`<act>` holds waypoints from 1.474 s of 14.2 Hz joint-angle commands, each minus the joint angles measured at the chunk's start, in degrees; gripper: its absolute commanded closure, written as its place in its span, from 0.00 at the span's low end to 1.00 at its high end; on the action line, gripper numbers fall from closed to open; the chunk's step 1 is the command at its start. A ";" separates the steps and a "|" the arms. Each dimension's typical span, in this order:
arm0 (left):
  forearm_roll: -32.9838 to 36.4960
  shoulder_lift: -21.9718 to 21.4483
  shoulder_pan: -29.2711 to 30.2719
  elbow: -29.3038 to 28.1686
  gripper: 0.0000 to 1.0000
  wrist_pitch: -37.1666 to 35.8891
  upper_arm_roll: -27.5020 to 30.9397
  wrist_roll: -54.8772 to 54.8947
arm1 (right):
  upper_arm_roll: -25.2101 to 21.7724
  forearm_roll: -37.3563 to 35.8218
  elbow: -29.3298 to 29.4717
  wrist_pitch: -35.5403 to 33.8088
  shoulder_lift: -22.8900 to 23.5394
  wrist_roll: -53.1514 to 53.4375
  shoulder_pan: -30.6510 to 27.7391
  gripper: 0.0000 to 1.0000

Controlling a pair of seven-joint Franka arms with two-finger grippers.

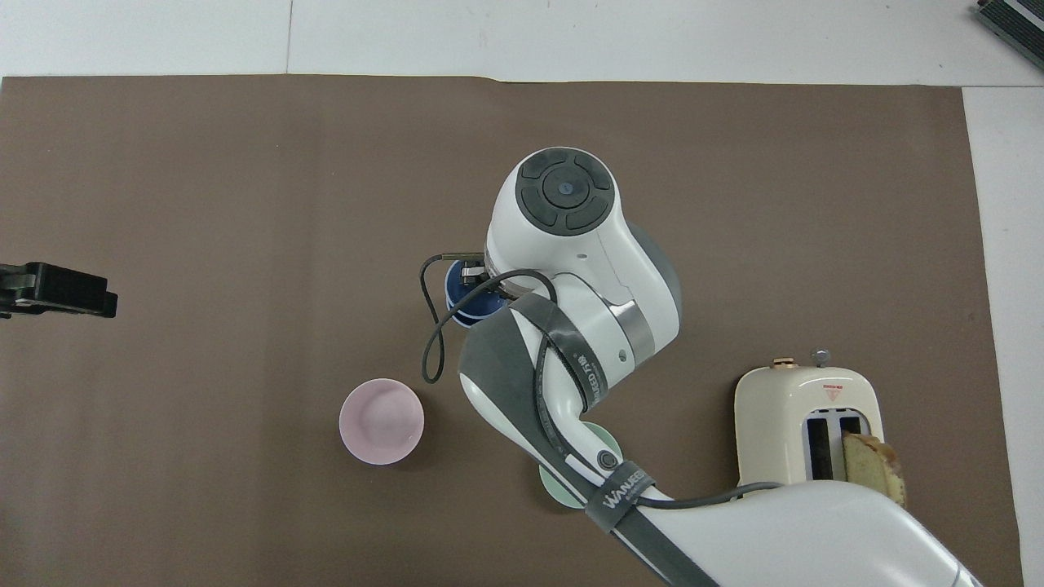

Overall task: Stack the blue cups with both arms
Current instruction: 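Lower the held blue cup into the center blue cup with the right gripper, then open the right gripper and draw it back from the stacked cups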

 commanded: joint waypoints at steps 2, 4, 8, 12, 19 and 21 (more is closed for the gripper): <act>0.76 -0.27 0.44 0.23 0.00 -0.88 -0.23 0.73 | 0.29 -0.06 -1.41 1.37 -0.47 -1.46 -0.64 1.00; 0.76 -0.27 0.44 0.23 0.00 -0.88 -0.23 0.73 | 0.29 0.12 -1.50 1.46 -0.38 -1.46 -0.55 1.00; 0.76 -0.27 0.44 0.23 0.00 -0.88 -0.23 0.73 | 0.29 0.56 -2.12 2.96 -0.03 -1.37 -0.64 0.60; 0.76 -0.27 0.53 0.23 0.00 -0.88 -0.23 0.73 | 0.29 0.47 -1.86 2.43 -0.03 -1.37 -0.82 0.56; 0.76 -0.18 0.53 0.32 0.00 -0.88 -0.23 0.73 | -0.15 -0.67 2.00 -6.51 -1.52 -4.42 -5.37 0.00; 0.68 0.17 -0.08 1.11 0.00 -0.61 -0.23 0.38 | -0.24 -0.67 2.63 -9.60 -3.62 -8.91 -8.80 0.00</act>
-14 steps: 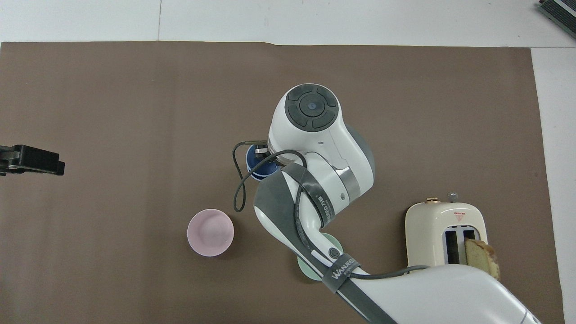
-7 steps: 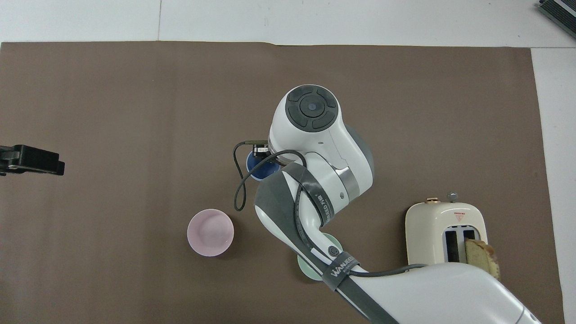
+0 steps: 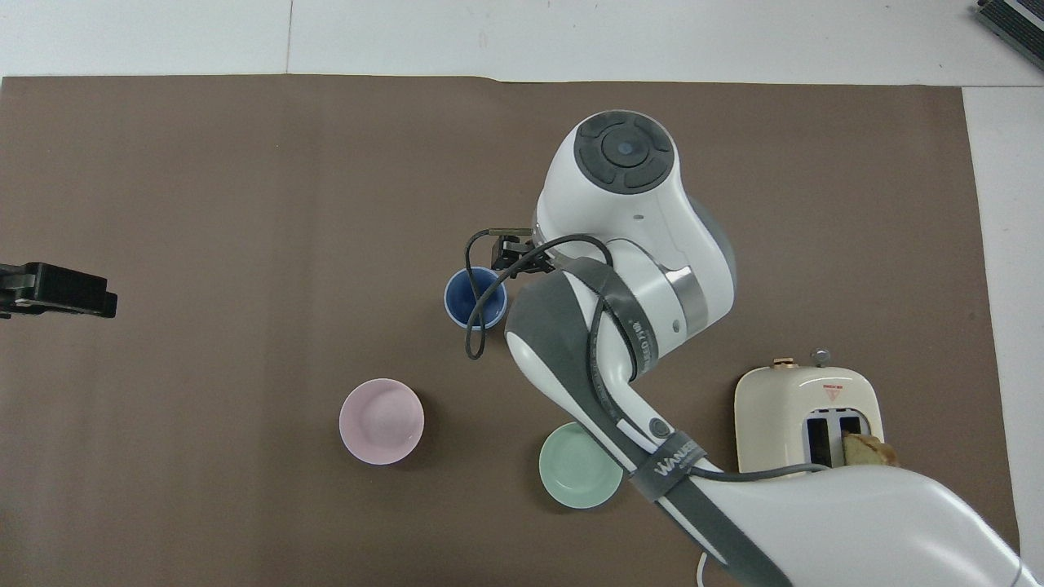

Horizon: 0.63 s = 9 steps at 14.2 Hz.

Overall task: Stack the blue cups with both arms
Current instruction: 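Open the right gripper and draw it back from the stacked cups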

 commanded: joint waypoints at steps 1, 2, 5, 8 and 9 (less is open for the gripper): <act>0.50 0.00 -0.18 0.93 0.00 -0.49 -0.41 0.38 | 0.24 -0.37 0.77 -4.21 -3.52 -6.26 -5.52 0.00; 0.41 0.17 -0.09 1.01 0.00 -0.32 -0.41 0.29 | 0.24 -0.90 0.77 -4.83 -4.75 -8.36 -7.45 0.00; -0.12 -0.61 0.44 -1.00 0.00 0.56 -0.24 1.25 | 0.15 -2.57 0.77 -8.42 -8.01 -14.26 -12.64 0.00; 0.59 -0.26 0.70 -0.57 0.00 0.83 -0.15 6.09 | 0.24 -2.92 0.51 -10.88 -11.26 -20.93 -18.00 0.00; 0.50 -0.26 0.79 -0.57 0.00 1.00 -0.06 6.01 | 0.15 -3.01 0.42 -11.33 -12.05 -22.60 -19.15 0.00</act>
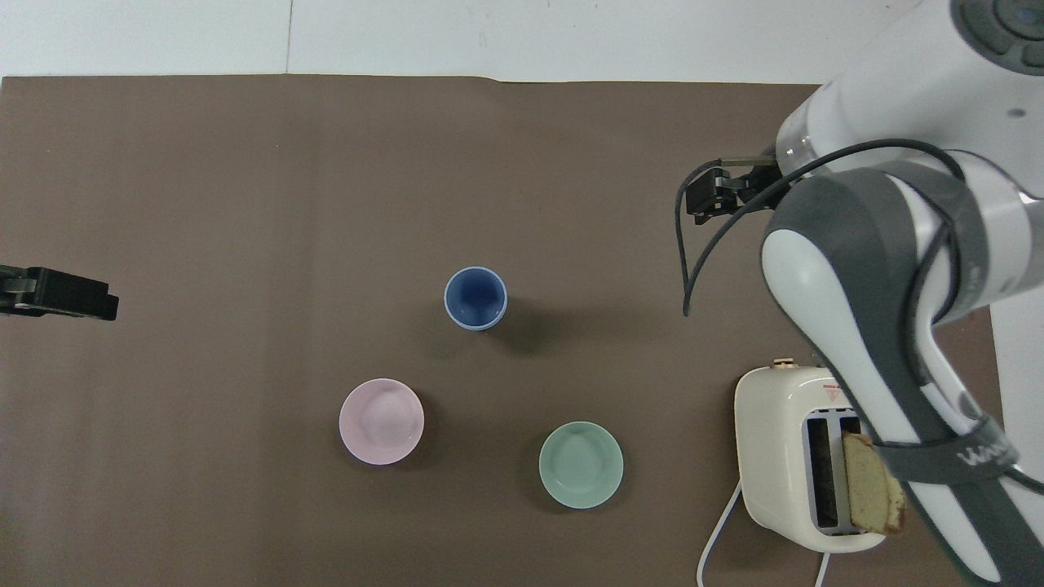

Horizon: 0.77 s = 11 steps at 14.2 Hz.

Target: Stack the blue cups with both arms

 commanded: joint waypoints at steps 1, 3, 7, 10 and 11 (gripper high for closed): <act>0.50 -0.27 0.70 -0.53 0.00 0.92 -0.11 1.68 | 0.59 -1.33 -1.08 -1.78 -3.13 -5.23 -3.82 0.00; 0.59 -0.53 0.70 -0.80 0.00 0.83 -0.11 0.98 | 0.59 -1.77 -1.08 -2.83 -4.36 -9.61 -6.63 0.00; 0.50 -0.62 0.62 -1.15 0.00 1.18 -0.20 -0.35 | 0.60 -1.69 -1.08 -4.33 -6.91 -13.24 -10.42 0.00; 0.50 -0.62 0.62 -1.15 0.00 1.10 -0.19 -0.35 | 0.59 -1.69 -1.08 -6.44 -8.84 -13.41 -12.44 0.00; 0.50 -0.62 0.62 -1.15 0.00 1.10 -0.20 -0.35 | 0.51 -1.69 -1.08 -6.96 -9.20 -13.41 -13.15 0.00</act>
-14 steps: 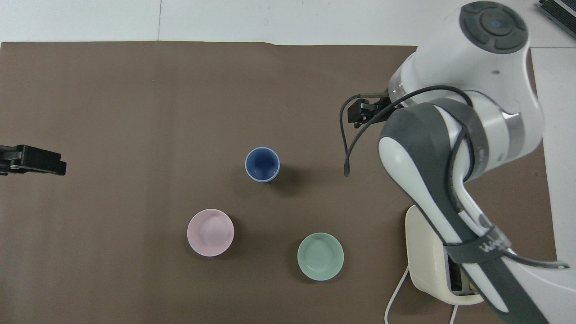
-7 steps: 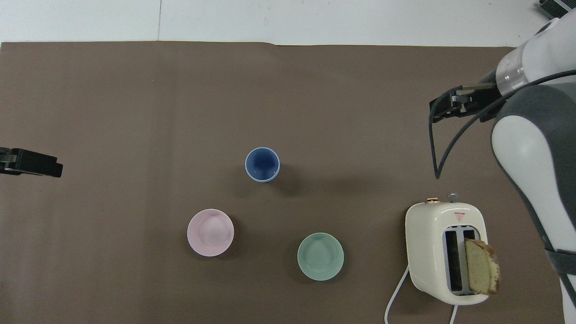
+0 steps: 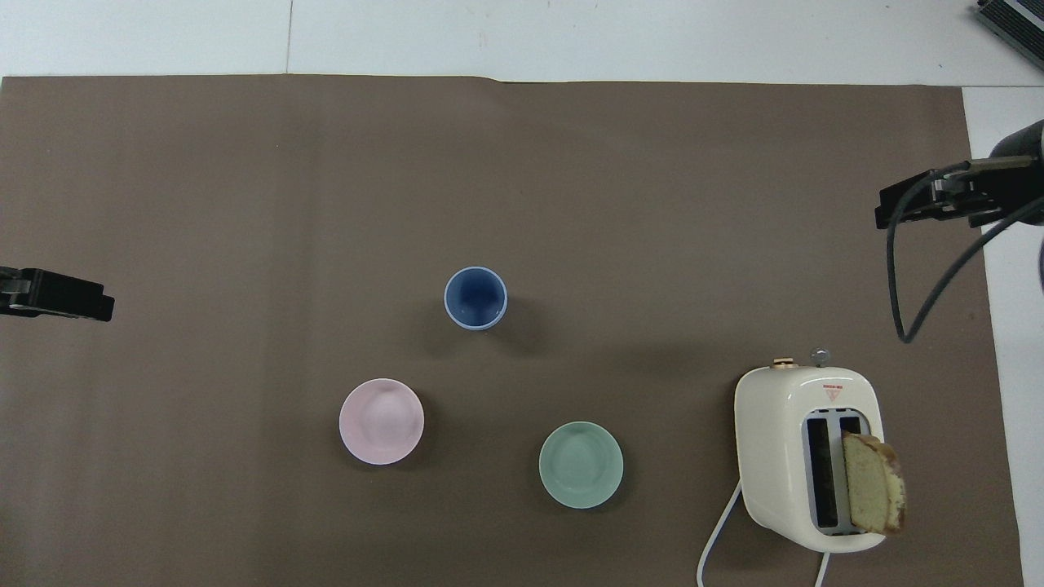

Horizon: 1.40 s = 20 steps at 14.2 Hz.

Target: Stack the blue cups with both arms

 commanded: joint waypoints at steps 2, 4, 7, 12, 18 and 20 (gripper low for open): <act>0.50 -0.62 0.48 -1.01 0.00 1.05 -0.36 -0.55 | 0.71 -0.72 -1.08 -2.09 -2.45 -1.27 -2.90 0.00; 0.50 -0.62 0.48 -1.01 0.00 1.05 -0.36 -0.64 | 0.80 -0.90 -1.25 -4.72 -3.68 -0.30 -1.86 0.00; 0.50 -0.71 0.48 -1.19 0.00 1.14 -0.36 -0.90 | 1.06 -0.81 -1.69 -4.91 -4.48 -1.44 -1.67 0.00; 0.41 -0.71 0.31 -1.10 0.00 1.40 -0.45 -0.81 | 1.06 0.15 -1.69 -4.21 -4.39 -0.83 -1.67 0.00; 0.41 -0.71 0.04 -1.19 0.00 1.32 -0.36 -1.08 | 1.06 0.33 -1.95 -4.21 -4.48 -1.00 -2.19 0.00; 0.41 -0.71 -0.05 -1.19 0.00 1.32 -0.36 -1.08 | 0.97 0.33 -1.95 -4.20 -4.48 -0.91 -2.28 0.00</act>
